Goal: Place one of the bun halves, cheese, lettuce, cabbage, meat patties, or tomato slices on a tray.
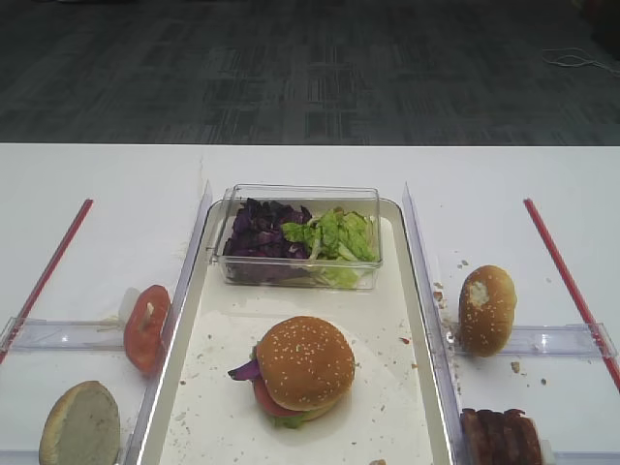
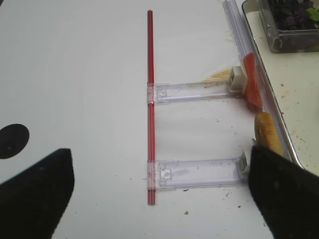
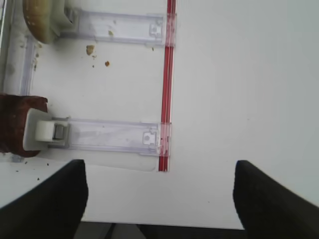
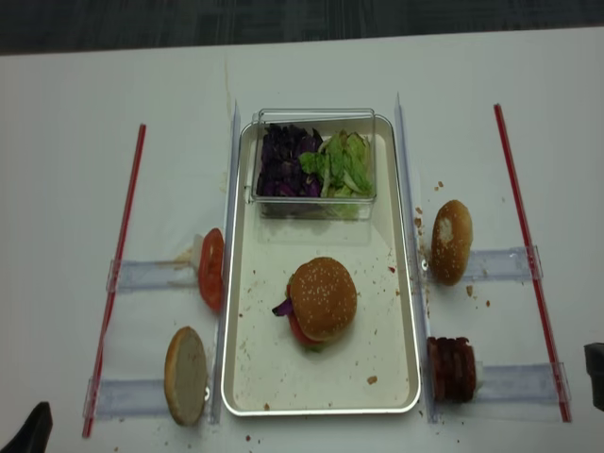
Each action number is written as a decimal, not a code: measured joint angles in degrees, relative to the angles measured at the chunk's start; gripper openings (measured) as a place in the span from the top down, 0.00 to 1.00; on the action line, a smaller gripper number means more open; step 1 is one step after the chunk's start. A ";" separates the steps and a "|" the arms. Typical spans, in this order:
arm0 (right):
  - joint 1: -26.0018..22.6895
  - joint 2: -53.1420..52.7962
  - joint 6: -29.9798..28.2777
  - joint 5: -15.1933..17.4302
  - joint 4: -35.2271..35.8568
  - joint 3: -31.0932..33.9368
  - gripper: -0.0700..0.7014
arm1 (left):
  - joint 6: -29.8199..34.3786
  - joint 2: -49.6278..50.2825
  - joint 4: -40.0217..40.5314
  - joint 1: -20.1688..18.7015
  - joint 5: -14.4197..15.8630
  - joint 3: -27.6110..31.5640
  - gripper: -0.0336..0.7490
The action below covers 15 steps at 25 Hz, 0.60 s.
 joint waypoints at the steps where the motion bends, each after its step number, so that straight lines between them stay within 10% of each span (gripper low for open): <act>1: 0.00 -1.81 0.00 0.27 0.00 0.00 0.10 | 0.00 0.00 0.00 0.00 0.00 0.00 0.08; 15: -0.13 -24.16 0.00 1.32 0.00 0.00 0.10 | 0.00 0.00 0.00 0.00 0.00 0.00 0.08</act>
